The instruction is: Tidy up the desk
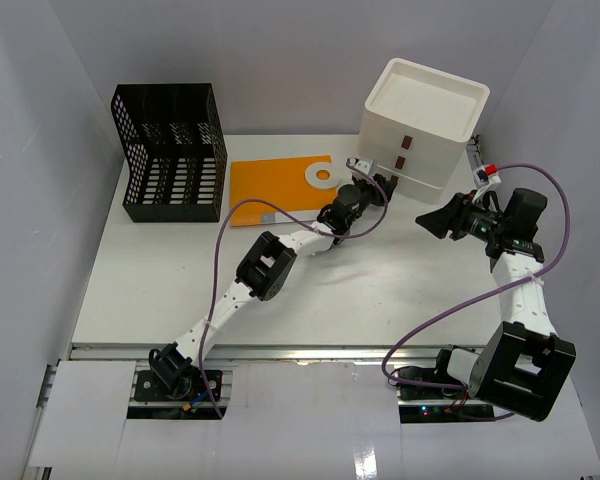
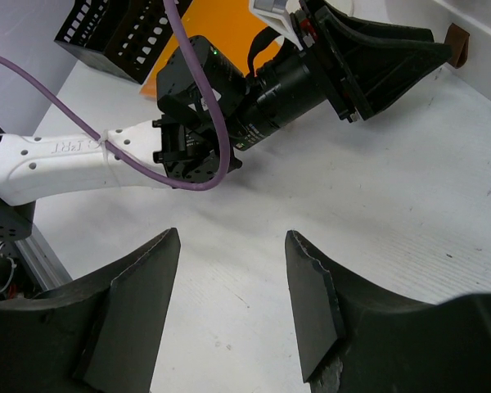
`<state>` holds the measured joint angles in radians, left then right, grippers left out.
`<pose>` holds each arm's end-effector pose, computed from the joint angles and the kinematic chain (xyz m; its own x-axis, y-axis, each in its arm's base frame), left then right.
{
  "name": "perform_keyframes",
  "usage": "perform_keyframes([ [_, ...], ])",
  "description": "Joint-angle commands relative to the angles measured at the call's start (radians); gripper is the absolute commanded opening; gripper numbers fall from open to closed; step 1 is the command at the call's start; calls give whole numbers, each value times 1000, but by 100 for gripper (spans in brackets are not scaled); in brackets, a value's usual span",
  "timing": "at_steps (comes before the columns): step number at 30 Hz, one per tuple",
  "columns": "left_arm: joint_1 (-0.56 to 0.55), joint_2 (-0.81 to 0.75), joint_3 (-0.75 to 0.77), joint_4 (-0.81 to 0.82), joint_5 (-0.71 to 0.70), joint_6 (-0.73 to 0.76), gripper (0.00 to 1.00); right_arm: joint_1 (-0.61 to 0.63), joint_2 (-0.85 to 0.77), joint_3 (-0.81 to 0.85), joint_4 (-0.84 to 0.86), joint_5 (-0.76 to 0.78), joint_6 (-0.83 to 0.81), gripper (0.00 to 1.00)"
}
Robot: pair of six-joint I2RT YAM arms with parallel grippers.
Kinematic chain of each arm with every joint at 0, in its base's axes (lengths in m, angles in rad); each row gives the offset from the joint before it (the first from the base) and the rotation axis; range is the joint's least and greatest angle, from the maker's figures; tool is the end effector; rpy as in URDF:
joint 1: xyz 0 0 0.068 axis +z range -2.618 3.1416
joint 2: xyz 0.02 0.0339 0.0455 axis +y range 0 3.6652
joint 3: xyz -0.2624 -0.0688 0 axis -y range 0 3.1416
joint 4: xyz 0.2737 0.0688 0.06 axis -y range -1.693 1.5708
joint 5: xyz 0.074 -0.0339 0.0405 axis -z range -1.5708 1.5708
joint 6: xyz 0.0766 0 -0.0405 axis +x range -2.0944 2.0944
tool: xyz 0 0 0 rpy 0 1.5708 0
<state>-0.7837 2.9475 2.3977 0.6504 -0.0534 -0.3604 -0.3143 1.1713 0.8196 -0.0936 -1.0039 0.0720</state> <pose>0.4930 -0.4855 0.0874 -0.1688 -0.3290 -0.9291 0.6495 0.6719 -0.3559 0.3048 -0.0311 0.2677 -0.4487 0.1865 -0.8740 -0.5271 0.7346 0.4273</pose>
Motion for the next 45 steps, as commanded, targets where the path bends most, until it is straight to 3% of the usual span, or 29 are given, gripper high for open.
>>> perform_keyframes([
  [1,-3,6,46,11,-15,-12,52,-15,-13,-12,52,-22,17,61],
  [8,-2,23,65,17,-19,-17,56,-21,-12,-22,72,-22,34,61],
  [16,3,25,68,30,2,-31,45,-26,-9,-31,81,-18,38,61],
  [20,3,-67,-86,76,26,-4,47,-28,-9,-38,82,-14,34,61],
  [29,7,-563,-671,226,42,110,68,-29,-4,-48,111,-39,0,61],
  [33,11,-813,-938,177,98,171,81,11,30,21,7,-70,-219,62],
  [37,31,-1132,-1150,37,167,176,90,143,106,218,-335,118,-547,64],
  [40,57,-1326,-1283,-135,234,170,96,255,170,431,-448,259,-681,66],
  [45,92,-1628,-1491,-394,282,199,98,322,334,777,-564,380,-826,77],
])
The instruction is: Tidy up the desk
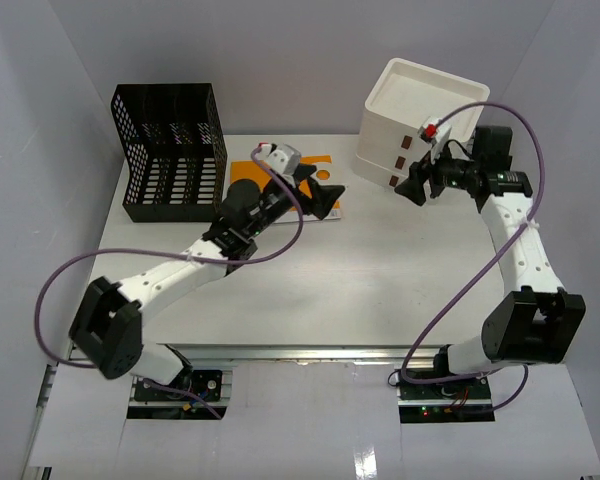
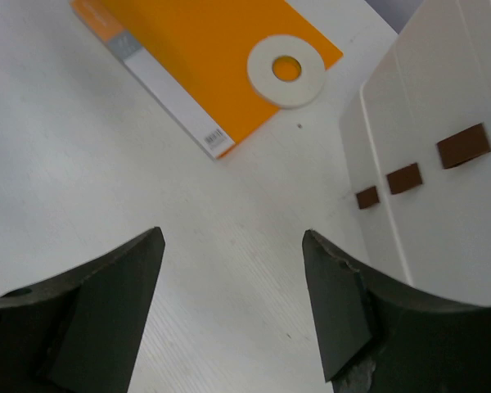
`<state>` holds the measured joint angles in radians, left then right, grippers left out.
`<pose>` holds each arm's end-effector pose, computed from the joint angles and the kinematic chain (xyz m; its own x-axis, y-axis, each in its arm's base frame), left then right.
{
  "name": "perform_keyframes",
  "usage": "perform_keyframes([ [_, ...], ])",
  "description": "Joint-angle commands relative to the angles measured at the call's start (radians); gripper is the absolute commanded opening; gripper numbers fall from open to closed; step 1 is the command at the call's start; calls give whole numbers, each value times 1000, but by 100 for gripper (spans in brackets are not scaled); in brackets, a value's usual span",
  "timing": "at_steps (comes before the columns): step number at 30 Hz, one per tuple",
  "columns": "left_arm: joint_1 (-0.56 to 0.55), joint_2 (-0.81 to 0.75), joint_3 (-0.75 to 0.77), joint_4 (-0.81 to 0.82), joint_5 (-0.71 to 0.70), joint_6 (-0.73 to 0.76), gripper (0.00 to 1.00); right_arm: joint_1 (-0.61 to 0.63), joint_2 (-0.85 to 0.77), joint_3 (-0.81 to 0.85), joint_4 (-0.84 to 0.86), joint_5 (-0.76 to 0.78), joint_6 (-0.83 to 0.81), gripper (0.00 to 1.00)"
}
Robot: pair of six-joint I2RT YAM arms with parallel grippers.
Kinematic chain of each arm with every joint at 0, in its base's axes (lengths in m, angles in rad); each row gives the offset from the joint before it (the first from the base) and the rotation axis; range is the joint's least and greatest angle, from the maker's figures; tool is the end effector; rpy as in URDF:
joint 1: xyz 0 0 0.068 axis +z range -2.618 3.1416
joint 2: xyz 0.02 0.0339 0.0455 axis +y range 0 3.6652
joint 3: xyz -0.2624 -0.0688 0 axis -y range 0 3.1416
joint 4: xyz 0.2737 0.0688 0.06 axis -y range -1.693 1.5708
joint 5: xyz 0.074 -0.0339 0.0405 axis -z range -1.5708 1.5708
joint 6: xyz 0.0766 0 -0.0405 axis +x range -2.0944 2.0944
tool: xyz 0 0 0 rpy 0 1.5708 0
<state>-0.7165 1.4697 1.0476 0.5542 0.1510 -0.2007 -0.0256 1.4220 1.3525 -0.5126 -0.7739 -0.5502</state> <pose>0.3063 -0.2820 0.3369 -0.0545 -0.2139 -0.9753 0.7662 0.6174 -0.1782 0.3671 0.0442 0.3430 -0.1729 -0.3696 -0.9129 -0.7693 0.6295 -0.1092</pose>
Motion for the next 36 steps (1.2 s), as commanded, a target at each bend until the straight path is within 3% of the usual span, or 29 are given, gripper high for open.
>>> perform_keyframes([
  [1,26,-218,-188,-341,76,67,98,65,127,334,-151,181,-217,77],
  [3,30,-318,-260,-395,54,119,98,95,197,456,-152,259,-227,79],
  [5,31,-401,-318,-443,19,166,98,131,216,460,-94,403,-284,81],
  [8,32,-482,-347,-531,-6,229,98,147,266,461,-74,487,-321,82],
  [19,32,-547,-371,-608,-68,300,98,132,438,630,-26,551,-310,82],
  [36,34,-534,-376,-608,-44,316,98,84,520,599,2,549,-309,69],
])
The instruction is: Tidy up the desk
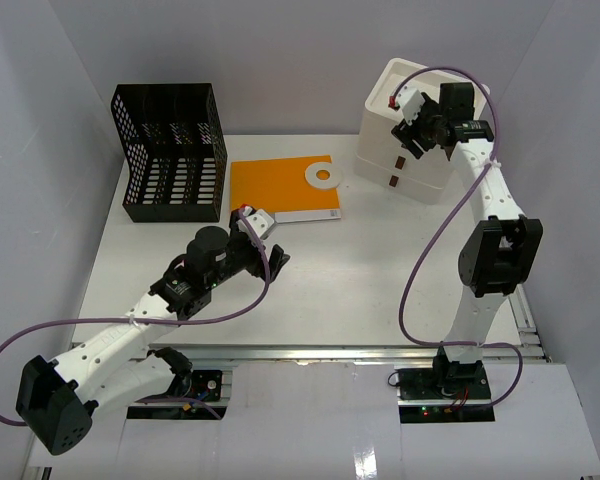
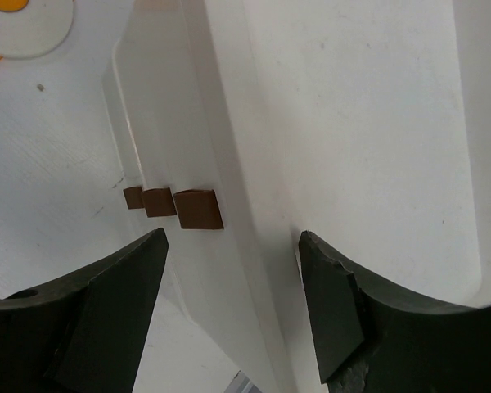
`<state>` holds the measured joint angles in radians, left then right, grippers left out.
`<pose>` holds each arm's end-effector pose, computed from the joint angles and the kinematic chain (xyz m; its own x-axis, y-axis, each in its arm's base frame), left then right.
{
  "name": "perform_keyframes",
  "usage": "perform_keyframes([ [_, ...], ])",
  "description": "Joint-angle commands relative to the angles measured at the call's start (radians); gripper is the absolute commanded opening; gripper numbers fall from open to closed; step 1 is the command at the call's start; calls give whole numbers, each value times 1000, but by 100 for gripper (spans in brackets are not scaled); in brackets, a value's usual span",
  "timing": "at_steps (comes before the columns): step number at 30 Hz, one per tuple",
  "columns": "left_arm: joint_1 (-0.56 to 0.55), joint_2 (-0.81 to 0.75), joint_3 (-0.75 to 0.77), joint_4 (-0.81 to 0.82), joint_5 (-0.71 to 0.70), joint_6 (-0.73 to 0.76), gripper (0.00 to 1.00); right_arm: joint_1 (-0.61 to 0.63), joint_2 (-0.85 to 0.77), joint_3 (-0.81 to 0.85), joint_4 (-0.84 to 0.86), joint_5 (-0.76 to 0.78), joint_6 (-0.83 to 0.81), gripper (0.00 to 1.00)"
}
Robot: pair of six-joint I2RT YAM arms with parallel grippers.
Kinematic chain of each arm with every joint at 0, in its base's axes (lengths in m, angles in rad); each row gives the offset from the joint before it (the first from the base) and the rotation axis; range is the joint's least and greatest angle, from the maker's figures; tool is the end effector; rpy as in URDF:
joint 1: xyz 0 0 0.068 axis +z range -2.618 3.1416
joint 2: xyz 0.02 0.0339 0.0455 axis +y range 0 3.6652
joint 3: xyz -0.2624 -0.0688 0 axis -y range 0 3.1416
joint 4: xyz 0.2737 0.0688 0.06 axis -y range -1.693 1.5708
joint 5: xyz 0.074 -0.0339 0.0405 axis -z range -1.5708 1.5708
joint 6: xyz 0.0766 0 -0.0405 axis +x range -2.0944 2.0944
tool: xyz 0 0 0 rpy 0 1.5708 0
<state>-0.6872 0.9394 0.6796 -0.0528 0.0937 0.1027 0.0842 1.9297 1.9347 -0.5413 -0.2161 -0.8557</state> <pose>0.2181 -0.1883 0.2668 -0.1647 0.2672 -0.9495 0.7211 0.6894 0.0689 0.5103 0.0596 0.3445 -0.1332 -0.7513 -0.6464 -0.5587 0.5956 -0.5772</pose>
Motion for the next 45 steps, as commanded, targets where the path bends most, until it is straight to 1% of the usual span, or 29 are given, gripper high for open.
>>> perform_keyframes([
  [1,5,-3,-9,-1,14,12,98,-33,15,16,30,-15,-2,68],
  [2,5,-2,-9,-1,15,13,98,-38,16,14,27,-21,-4,64],
  [8,5,2,-8,-1,32,14,98,-46,3,-3,-14,-83,-23,32],
  [10,5,2,-9,1,37,15,98,-45,-4,-2,-33,-97,-27,25],
  [13,5,2,-9,1,39,17,98,-46,-11,-2,-58,-118,-36,9],
  [14,5,2,-9,1,40,16,98,-46,-12,-2,-67,-125,-35,8],
  [21,5,-2,-9,4,47,15,98,-39,-42,-15,-139,-212,-10,8],
  [26,5,-1,-11,7,54,17,98,-19,-95,-54,-147,-258,28,8],
  [31,5,1,-14,8,58,16,98,14,-162,-164,-131,-270,45,8],
  [40,5,4,-18,15,70,15,98,28,-264,-292,-115,-284,69,8],
  [45,5,21,-28,42,139,0,98,33,-325,-379,-115,-285,46,8],
])
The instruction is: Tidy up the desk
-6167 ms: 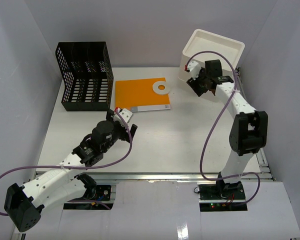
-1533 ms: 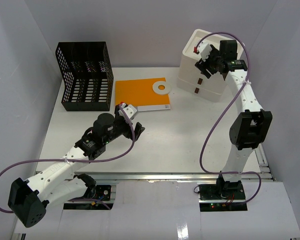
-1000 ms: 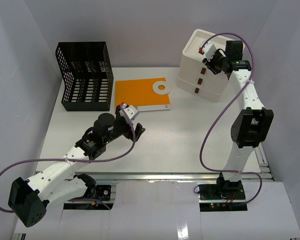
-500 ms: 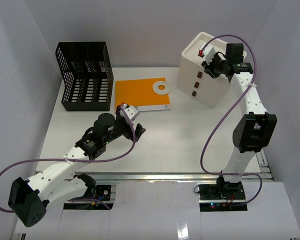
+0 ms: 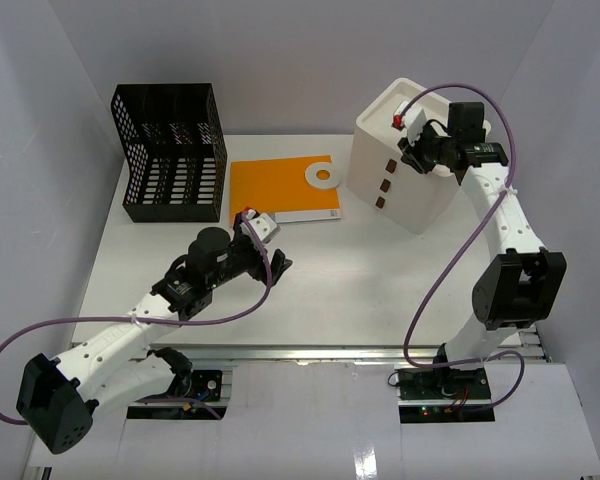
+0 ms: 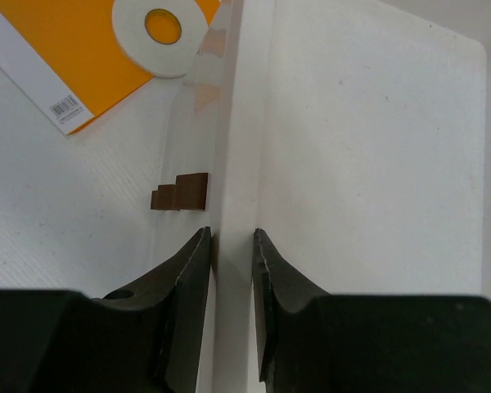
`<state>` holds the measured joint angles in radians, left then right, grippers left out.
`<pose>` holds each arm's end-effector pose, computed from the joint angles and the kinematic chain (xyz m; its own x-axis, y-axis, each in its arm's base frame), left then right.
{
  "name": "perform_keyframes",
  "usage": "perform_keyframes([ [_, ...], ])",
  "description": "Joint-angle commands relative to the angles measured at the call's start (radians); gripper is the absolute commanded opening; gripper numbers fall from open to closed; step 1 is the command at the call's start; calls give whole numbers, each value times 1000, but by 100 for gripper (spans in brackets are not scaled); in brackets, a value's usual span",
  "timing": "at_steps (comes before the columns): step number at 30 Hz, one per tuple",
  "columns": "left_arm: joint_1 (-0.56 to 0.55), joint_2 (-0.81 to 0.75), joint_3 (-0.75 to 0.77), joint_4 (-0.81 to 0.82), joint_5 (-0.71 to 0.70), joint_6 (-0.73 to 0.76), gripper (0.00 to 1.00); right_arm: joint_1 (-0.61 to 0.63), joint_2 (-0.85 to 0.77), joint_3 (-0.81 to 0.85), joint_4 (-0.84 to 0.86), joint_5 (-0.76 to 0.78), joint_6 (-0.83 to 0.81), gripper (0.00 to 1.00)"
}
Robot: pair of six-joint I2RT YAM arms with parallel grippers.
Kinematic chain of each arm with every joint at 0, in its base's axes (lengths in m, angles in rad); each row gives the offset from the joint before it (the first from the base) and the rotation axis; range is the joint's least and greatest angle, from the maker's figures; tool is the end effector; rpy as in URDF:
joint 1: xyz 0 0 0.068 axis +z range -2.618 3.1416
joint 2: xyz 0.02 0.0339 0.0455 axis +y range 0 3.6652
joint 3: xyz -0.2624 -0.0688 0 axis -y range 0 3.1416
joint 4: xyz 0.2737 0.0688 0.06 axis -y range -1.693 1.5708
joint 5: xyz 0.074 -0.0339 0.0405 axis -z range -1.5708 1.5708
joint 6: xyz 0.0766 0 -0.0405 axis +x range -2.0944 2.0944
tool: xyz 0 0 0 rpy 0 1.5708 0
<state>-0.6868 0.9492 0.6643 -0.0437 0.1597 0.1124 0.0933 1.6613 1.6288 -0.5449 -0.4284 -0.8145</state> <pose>0.2152 -0.1922 0.2592 -0.1647 0.2783 -0.9463 0.7657 0.6408 0.0552 0.4347 0.0726 0.3475 -0.0592 -0.6701 -0.7399 -0.6913 0.5623 -0.4539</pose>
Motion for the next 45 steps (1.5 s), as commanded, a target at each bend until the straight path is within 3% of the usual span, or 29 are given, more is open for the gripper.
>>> perform_keyframes([
  [1,4,23,-18,51,105,-19,98,25,-64,-91,-111,-76,-1,8],
  [9,4,238,7,352,281,-290,98,28,-109,-146,-106,-94,17,8],
  [12,2,369,55,470,266,-371,98,28,-107,-153,-84,-77,52,8],
  [16,-6,613,170,582,259,-437,98,28,-113,-170,-36,-57,113,20],
  [20,-43,799,326,634,195,-443,98,28,-133,-201,15,-72,153,32],
  [24,-90,978,451,665,72,-400,98,22,-146,-240,73,-97,211,35],
  [29,-115,1156,647,636,-29,-371,87,22,-141,-268,107,-143,253,37],
  [38,-130,1354,841,655,-143,-351,87,22,-151,-284,115,-153,248,38],
  [45,-134,1437,936,650,-201,-339,82,22,-152,-297,118,-175,239,38],
])
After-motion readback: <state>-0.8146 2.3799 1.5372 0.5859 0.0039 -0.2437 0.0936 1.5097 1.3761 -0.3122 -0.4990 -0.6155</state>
